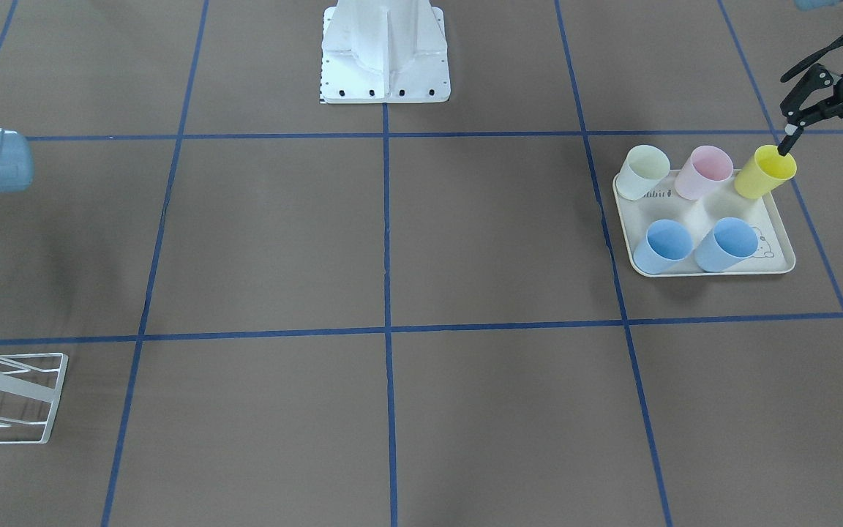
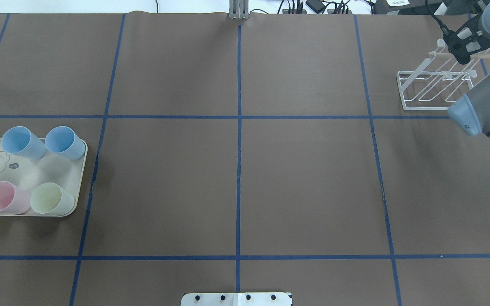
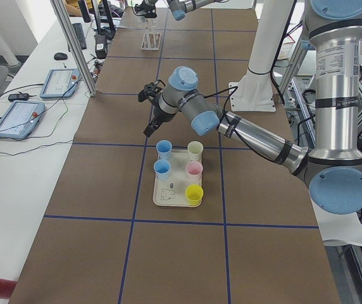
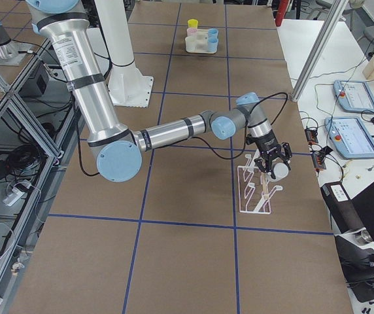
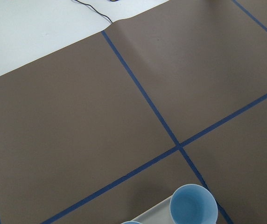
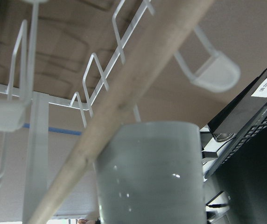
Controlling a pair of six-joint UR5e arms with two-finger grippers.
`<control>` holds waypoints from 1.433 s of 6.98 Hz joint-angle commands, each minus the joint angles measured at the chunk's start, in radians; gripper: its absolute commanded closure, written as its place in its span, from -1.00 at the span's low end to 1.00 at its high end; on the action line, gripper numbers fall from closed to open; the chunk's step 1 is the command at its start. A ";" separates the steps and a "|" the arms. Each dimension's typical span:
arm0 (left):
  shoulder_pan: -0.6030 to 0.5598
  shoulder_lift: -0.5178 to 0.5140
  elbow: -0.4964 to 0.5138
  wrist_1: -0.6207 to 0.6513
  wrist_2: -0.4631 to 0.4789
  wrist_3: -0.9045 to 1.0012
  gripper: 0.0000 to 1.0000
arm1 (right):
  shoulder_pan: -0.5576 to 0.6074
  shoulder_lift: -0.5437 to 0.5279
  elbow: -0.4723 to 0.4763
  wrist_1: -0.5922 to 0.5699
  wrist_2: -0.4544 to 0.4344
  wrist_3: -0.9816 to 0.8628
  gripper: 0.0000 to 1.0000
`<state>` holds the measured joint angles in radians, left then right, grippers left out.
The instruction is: Transfer IKEA cup to right arm and place on rack
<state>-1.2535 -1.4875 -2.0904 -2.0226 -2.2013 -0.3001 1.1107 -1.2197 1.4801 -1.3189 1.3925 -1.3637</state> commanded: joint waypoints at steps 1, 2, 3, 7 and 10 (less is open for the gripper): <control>0.000 0.001 0.003 -0.001 -0.002 -0.001 -1.00 | -0.014 0.000 -0.006 0.001 -0.010 0.000 0.31; 0.002 0.001 0.003 -0.001 0.000 -0.001 -1.00 | -0.021 0.002 -0.006 0.000 -0.015 0.000 -0.35; 0.002 0.001 0.003 -0.001 0.000 -0.001 -1.00 | -0.023 0.003 -0.008 0.000 -0.024 0.000 -0.71; 0.002 0.001 0.004 -0.001 0.000 -0.001 -1.00 | -0.025 0.014 -0.008 0.000 -0.024 0.002 -0.96; 0.002 0.003 0.029 -0.002 0.005 0.002 -1.00 | -0.049 0.043 0.075 -0.003 0.059 0.253 -0.96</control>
<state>-1.2517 -1.4851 -2.0754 -2.0237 -2.2002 -0.3000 1.0778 -1.1834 1.5107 -1.3206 1.3937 -1.2426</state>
